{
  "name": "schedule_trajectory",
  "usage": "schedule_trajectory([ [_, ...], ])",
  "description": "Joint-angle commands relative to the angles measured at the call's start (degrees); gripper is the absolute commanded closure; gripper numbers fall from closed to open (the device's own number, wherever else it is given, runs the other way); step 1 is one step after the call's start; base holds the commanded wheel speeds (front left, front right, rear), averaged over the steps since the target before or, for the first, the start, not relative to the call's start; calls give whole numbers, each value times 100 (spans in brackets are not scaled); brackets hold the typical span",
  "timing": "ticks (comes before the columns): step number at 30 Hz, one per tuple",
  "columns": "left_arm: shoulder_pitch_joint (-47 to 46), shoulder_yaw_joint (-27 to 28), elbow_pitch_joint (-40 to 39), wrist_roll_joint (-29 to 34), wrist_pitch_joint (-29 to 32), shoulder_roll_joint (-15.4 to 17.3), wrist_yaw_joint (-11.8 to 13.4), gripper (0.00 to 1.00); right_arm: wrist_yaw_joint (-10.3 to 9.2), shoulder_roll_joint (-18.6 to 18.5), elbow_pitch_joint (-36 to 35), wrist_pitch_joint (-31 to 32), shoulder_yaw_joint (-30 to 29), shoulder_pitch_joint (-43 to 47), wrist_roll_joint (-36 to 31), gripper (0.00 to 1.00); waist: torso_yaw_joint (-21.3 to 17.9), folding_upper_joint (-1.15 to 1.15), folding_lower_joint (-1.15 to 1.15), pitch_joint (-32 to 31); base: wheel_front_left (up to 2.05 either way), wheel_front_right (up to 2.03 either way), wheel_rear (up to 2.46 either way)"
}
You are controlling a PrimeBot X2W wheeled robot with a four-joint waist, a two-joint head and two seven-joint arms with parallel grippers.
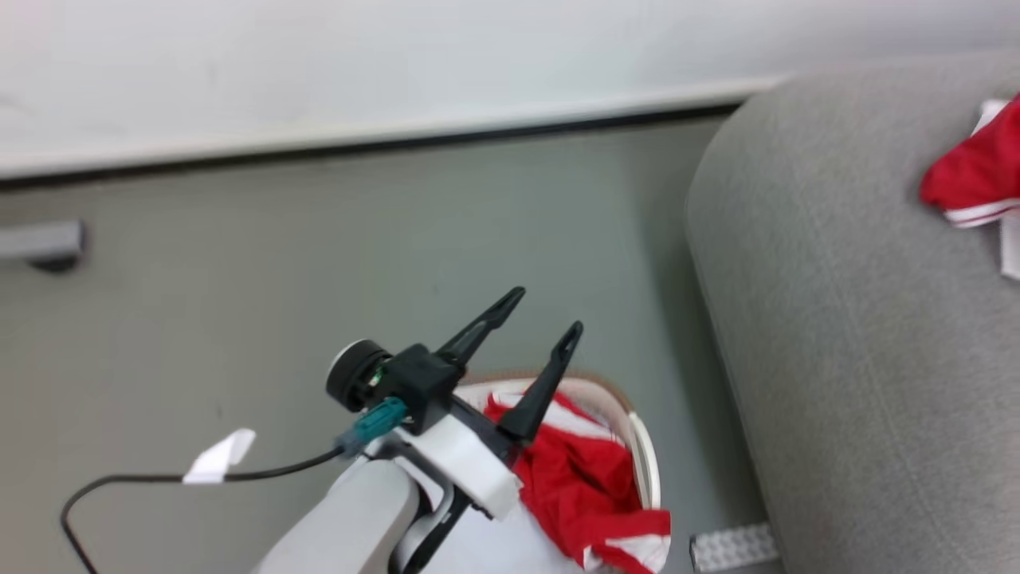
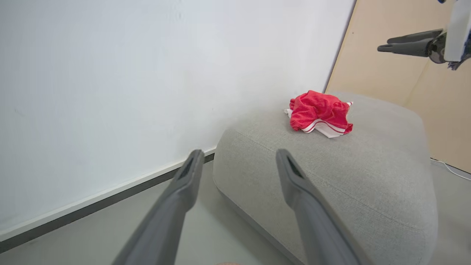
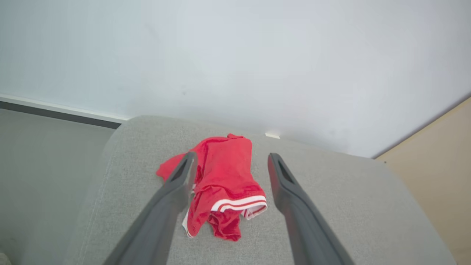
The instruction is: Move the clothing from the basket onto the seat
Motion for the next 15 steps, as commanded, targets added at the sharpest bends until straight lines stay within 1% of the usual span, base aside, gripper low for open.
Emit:
schedule_trajectory([
  [1, 114, 48, -19, -60, -1, 39, 28, 0, -14, -23, -87, -47, -3, 135, -7, 0, 5, 0, 2, -507, 0, 0, 0],
  [5, 343, 419, -74, -128, -1, 100, 155, 0, -14, 140, -762, -307, -175, 455, -52, 0, 149, 0, 2, -909, 0, 0, 0],
  [9, 633, 856, -139, -188, -1, 176, 291, 0, -14, 465, -1236, -685, -443, 1017, -18, 0, 341, 0, 2, -1281, 0, 0, 0],
  [13, 988, 1263, -201, -225, -1, 281, 440, 0, -14, 891, -1601, -1077, -804, 1647, -142, 0, 535, 0, 2, -1536, 0, 0, 0],
  [15, 1187, 1455, -217, -248, -1, 334, 516, 0, -14, 1217, -1781, -1315, -981, 1993, -244, 0, 611, 0, 2, -1590, 0, 0, 0],
])
